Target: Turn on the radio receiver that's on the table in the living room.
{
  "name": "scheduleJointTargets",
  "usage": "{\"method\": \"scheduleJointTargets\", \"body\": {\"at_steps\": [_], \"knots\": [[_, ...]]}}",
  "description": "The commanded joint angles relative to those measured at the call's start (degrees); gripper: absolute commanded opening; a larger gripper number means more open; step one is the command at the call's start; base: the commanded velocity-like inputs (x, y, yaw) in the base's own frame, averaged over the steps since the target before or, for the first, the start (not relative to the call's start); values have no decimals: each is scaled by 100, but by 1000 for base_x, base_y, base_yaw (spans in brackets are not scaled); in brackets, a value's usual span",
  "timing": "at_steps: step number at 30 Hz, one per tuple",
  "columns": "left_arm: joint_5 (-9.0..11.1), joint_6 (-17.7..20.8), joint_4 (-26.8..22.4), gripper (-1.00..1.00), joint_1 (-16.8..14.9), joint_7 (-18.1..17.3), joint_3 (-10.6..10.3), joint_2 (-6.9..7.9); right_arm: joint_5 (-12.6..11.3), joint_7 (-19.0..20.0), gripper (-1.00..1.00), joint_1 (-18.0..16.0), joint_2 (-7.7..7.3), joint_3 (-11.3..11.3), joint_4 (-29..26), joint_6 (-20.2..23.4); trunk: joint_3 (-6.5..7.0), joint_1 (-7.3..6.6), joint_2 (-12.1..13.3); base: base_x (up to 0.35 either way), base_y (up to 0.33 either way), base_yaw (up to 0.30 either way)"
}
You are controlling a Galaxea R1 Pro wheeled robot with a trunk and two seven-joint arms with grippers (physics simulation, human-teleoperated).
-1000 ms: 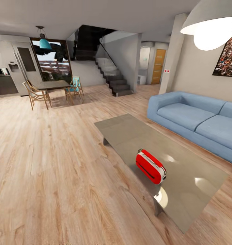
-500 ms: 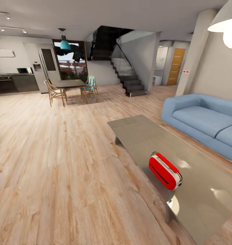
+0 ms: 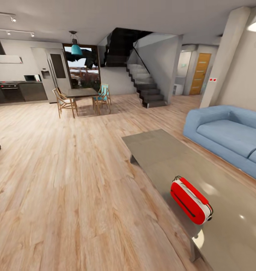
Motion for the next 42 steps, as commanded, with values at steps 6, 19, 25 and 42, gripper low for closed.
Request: {"method": "scheduleJointTargets", "body": {"at_steps": [6,19,25,42], "knots": [[0,0,0,100,0,0,0,0,0,0,100,0,2,0,0,0,0,0,0,322,0,0],[0,0,0,100,0,0,0,-4,0,0,100,0,1,0,0,0,0,0,0,322,0,0],[0,0,0,100,0,0,0,-4,0,0,100,0,-1,0,0,0,0,0,0,322,0,0],[0,0,0,100,0,1,0,4,0,0,100,0,0,0,0,-1,0,0,0,322,0,0]]}}
